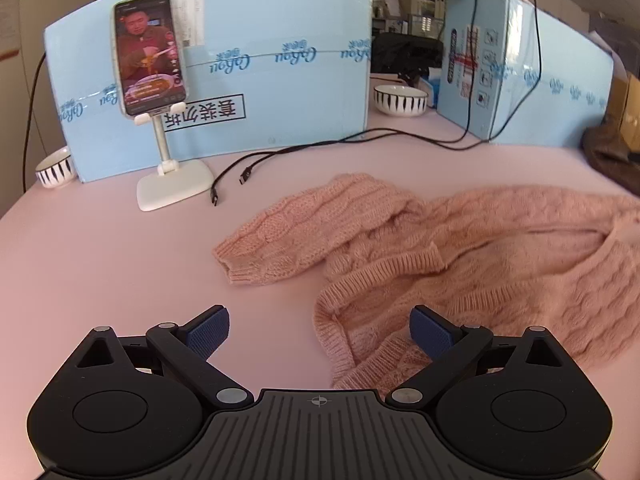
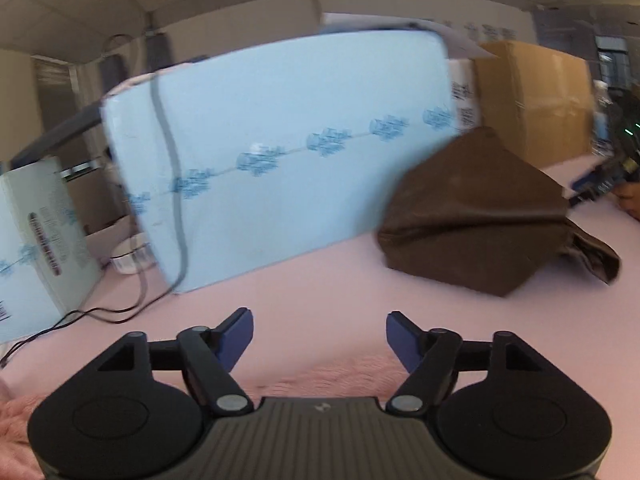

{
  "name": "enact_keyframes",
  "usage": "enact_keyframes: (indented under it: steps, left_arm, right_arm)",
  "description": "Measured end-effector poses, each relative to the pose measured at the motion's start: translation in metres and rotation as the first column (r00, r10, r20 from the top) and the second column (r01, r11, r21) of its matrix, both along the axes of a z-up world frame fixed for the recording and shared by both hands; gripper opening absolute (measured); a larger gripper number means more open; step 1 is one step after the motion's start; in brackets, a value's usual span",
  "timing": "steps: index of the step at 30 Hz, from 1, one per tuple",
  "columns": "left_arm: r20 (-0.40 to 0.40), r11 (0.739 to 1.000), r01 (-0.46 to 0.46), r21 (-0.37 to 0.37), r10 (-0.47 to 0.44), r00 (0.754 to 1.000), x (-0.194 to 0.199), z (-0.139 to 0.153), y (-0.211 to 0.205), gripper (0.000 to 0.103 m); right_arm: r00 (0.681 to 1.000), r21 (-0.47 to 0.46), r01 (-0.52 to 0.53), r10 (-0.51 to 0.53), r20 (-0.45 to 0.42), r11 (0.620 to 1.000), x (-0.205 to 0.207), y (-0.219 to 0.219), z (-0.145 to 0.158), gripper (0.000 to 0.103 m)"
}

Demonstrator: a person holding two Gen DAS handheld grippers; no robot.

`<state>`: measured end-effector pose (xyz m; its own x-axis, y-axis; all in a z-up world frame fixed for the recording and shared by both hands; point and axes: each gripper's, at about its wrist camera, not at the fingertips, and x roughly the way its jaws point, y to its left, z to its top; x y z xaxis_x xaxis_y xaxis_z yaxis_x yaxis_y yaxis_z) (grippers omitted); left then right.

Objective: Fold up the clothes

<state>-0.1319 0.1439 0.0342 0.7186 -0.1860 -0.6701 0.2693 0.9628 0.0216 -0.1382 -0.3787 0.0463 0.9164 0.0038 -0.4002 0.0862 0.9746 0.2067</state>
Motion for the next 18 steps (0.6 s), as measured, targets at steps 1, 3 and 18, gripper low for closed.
enact_keyframes:
  steps: [1, 3, 18]
  left_arm:
    - [-0.032, 0.999, 0.020, -0.026, -0.021, 0.999, 0.003, -0.009, -0.001, 0.098]
    - [-0.031, 0.997, 0.017, -0.076, -0.019, 0.999, 0.004, -0.019, 0.003, 0.101]
    - [-0.007, 0.980, -0.159, -0.116, 0.159, 0.987, -0.023, -0.015, 0.040, 0.102]
  right_arm:
    - [0.993, -0.033, -0.117, 0.117, 0.008, 0.993, 0.004, 0.018, 0.008, 0.085]
    - [0.959, -0.080, -0.282, 0.283, 0.005, 0.956, 0.012, 0.052, 0.019, 0.090]
    - [0.631, -0.366, -0.751, 0.761, -0.151, 0.549, 0.070, 0.370, 0.024, 0.087]
